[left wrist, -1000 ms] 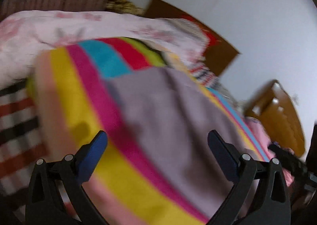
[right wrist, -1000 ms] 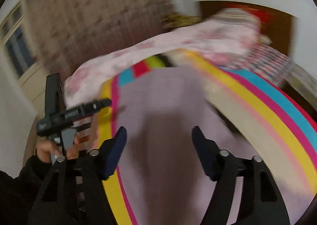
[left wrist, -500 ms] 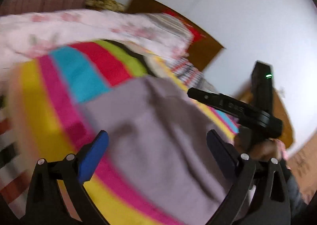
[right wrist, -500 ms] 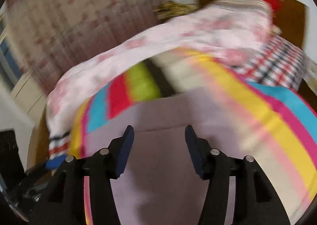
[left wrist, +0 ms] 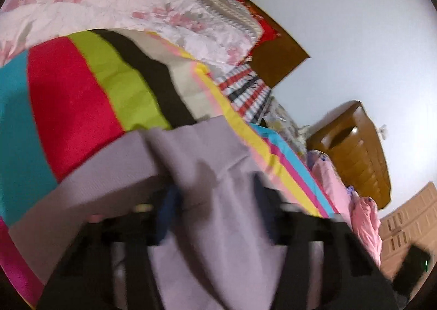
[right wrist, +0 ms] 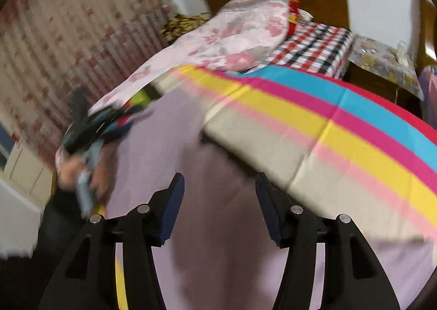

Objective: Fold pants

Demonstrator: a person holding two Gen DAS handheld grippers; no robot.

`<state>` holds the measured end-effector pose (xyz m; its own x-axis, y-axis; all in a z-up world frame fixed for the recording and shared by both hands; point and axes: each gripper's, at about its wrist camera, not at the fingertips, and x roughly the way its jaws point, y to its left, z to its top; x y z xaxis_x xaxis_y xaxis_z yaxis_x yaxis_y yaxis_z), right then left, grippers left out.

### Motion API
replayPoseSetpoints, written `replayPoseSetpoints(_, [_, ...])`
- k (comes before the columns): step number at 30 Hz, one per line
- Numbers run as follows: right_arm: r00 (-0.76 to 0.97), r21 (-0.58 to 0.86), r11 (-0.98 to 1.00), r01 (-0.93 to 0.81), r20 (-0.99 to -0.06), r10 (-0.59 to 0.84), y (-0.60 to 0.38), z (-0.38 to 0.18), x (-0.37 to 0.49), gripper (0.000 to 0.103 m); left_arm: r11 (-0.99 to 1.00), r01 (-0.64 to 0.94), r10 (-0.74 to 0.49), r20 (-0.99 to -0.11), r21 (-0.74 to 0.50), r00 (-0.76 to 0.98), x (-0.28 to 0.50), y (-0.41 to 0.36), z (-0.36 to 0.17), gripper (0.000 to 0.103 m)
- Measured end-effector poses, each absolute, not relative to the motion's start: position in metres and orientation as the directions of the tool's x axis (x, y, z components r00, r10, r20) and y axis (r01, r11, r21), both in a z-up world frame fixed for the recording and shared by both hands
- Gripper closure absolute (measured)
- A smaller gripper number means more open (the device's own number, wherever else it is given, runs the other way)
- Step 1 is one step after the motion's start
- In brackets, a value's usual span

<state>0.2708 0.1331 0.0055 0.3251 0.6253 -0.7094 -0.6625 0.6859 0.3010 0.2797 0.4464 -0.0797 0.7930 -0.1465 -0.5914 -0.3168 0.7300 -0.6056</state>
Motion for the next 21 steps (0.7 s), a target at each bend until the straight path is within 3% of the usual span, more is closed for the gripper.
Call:
replayPoseSetpoints(1, [0.301, 0.302, 0.663, -0.685, -0.712, 0.635, 0.14, 0.004, 0.256, 0.049, 0.721, -0.333, -0.138, -0.598, -0.607, 0.79, 0.28, 0.45, -0.083, 0.088])
replayPoseSetpoints(6, [0.247, 0.146, 0.538, -0.83, -0.769, 0.589, 0.192, -0.018, 0.191, 0.05, 0.717, -0.337, -0.13, -0.592, -0.61, 0.795, 0.277, 0.453, -0.082, 0.092])
replayPoseSetpoints(10, [0.353, -0.037, 0.564, -0.825, -0.813, 0.463, 0.205, -0.037, 0.183, 0.059, 0.758, -0.3, -0.12, -0.575, -0.58, 0.809, 0.273, 0.436, -0.055, 0.092])
replayPoseSetpoints(13, [0.334, -0.005, 0.549, -0.836, -0.798, 0.501, 0.198, -0.035, 0.176, 0.061, 0.785, -0.284, -0.112, -0.577, -0.55, 0.809, 0.271, 0.43, -0.038, 0.092])
replayPoseSetpoints(21, [0.472, -0.259, 0.48, -0.838, -0.785, 0.401, 0.211, -0.053, 0.155, 0.061, 0.796, -0.192, -0.143, -0.487, -0.574, 0.861, 0.254, 0.422, 0.024, 0.093])
